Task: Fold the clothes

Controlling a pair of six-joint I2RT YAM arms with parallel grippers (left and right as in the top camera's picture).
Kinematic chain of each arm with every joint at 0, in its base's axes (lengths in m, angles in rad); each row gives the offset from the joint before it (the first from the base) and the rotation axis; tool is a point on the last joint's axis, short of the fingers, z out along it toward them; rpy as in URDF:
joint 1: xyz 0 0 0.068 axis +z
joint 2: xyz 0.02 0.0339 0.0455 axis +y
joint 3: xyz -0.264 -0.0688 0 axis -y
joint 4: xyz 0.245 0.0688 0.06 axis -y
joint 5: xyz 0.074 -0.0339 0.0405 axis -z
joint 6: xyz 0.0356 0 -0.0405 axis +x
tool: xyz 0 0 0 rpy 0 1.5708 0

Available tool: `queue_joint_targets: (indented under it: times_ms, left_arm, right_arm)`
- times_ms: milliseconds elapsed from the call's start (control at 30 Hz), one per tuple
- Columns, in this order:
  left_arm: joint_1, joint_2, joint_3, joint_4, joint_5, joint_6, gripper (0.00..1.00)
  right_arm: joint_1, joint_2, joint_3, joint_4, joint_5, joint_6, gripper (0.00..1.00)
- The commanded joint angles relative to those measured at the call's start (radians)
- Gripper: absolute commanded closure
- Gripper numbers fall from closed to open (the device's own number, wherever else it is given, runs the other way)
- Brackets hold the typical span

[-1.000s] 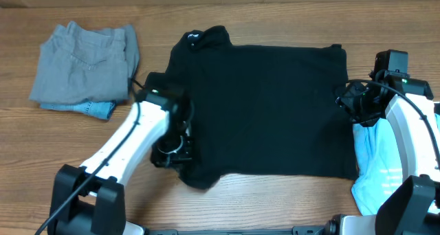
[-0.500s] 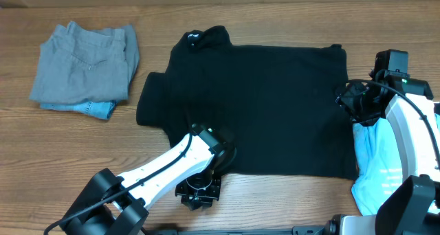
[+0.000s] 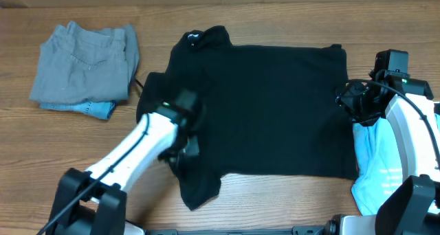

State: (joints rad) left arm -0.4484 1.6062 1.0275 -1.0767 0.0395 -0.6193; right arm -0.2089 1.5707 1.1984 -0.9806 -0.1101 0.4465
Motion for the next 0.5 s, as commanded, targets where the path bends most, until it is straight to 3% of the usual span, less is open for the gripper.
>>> queue_joint_targets:
  times_ms: [0, 233, 467]
  left_arm:
    - [0.063, -0.003, 0.023, 0.207, 0.101, 0.228, 0.93]
    - [0.074, 0.110, 0.021, 0.134, -0.173, 0.211, 0.96]
    - [0.255, 0.208, 0.023, -0.064, -0.385, 0.062, 0.96]
  right_arm:
    - [0.000, -0.003, -0.003, 0.005, -0.015, 0.007, 0.44]
    - [0.000, -0.003, -0.003, -0.010, -0.015, 0.007, 0.44]
    - [0.000, -0.003, -0.003, -0.032, -0.015, 0.007, 0.44]
